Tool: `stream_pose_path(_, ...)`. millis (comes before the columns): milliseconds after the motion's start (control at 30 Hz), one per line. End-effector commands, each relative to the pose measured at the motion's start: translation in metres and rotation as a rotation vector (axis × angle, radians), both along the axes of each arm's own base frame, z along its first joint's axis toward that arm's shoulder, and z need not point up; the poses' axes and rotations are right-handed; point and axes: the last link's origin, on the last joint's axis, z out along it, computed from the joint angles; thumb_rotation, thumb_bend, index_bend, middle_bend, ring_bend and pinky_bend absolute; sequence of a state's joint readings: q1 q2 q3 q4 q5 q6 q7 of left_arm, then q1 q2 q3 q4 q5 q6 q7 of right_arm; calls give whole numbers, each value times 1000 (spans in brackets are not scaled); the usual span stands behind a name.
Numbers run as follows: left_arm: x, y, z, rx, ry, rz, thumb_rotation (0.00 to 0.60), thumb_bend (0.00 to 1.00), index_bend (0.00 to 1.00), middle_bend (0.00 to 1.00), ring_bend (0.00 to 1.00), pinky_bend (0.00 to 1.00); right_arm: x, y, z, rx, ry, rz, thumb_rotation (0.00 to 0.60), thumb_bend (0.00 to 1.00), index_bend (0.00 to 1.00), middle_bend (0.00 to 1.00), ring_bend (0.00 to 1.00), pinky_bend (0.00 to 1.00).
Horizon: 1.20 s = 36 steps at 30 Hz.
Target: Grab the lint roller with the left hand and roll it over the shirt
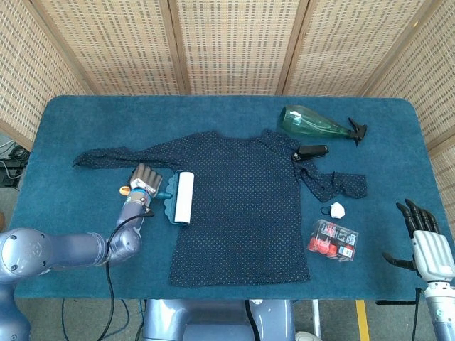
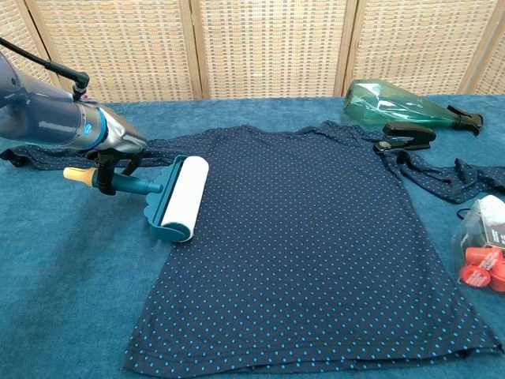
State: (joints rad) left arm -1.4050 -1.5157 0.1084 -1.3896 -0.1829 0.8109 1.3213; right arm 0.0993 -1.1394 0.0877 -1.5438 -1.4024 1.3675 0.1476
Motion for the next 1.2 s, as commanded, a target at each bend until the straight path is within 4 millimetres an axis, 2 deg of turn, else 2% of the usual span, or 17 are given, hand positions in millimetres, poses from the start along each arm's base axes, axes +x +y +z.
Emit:
stream_pose_path(33, 5, -1, -3, -5, -6, -10, 600, 516, 847, 921, 761, 680, 0, 0, 0, 1, 0, 0, 600, 46, 0, 0, 0, 0)
stream_pose_path(500, 68, -10, -46, -24, -41, -61, 600, 519, 847, 921, 761, 683, -3, 0, 3, -2, -18, -9, 600, 45, 0, 0, 0, 0)
stream_pose_path(900, 111, -17, -67, -48, -102, -62, 600, 519, 847, 921, 761, 683, -4, -1, 3, 4, -29, -12, 600, 46, 0, 0, 0, 0)
stream_pose_path(1067, 118, -23, -77, -62, -91, -76, 600, 519, 847, 921, 761, 683, -5, -2, 4, 4, -32, -13, 600, 46, 0, 0, 0, 0)
stream_pose_path(1200, 113, -24, -79, -64, -77, -70, 600, 520, 847, 921, 761, 683, -5, -1, 3, 8, -31, -12, 600, 46, 0, 0, 0, 0)
